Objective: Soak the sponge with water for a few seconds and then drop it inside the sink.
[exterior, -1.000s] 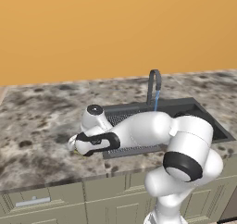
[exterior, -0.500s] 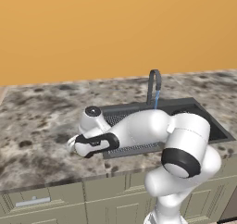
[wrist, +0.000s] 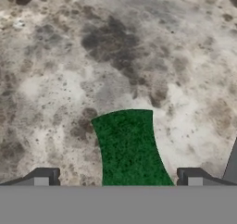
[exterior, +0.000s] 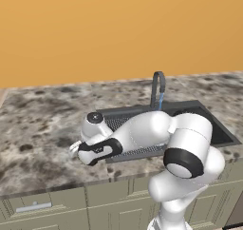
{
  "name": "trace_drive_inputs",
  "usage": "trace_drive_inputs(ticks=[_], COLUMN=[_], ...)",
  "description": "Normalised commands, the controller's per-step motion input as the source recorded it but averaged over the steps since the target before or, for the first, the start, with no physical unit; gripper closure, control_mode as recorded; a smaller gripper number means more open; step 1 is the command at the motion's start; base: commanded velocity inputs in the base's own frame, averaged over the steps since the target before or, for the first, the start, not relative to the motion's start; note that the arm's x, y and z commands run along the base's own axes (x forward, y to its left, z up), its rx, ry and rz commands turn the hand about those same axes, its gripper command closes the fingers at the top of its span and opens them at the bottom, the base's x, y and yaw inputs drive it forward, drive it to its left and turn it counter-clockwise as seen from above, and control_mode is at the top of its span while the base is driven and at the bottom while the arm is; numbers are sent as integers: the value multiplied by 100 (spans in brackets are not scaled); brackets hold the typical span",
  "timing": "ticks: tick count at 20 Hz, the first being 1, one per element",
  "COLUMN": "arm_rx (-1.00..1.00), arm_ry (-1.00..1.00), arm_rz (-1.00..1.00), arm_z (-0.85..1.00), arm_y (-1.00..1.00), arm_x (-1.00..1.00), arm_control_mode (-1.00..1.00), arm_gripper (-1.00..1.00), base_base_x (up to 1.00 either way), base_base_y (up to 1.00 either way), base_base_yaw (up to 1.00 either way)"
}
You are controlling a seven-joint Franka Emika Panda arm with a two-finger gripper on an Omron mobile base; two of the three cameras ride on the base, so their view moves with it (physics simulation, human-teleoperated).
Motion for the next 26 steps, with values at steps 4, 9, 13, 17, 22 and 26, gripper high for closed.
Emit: trace_drive_inputs(ticks=[4, 9, 13, 17, 22, 26], arm_rx=[0, 0, 0, 0, 0, -1], arm_ry=[0, 0, 0, 0, 0, 0], arm_rz=[0, 0, 0, 0, 0, 0], arm_z=[-2, -5, -13, -17, -18, -18], arm_y=[0, 0, 0, 0, 0, 0], arm_x=[6, 4, 0, 1, 8, 5], arm_control_mode=[-100, -100, -100, -100, -100, -100], arm_gripper=[-100, -100, -100, -100, -100, -100], base_base_x=[0, 0, 0, 0, 0, 0], base_base_y=[0, 0, 0, 0, 0, 0], base_base_yaw=[0, 0, 0, 0, 0, 0])
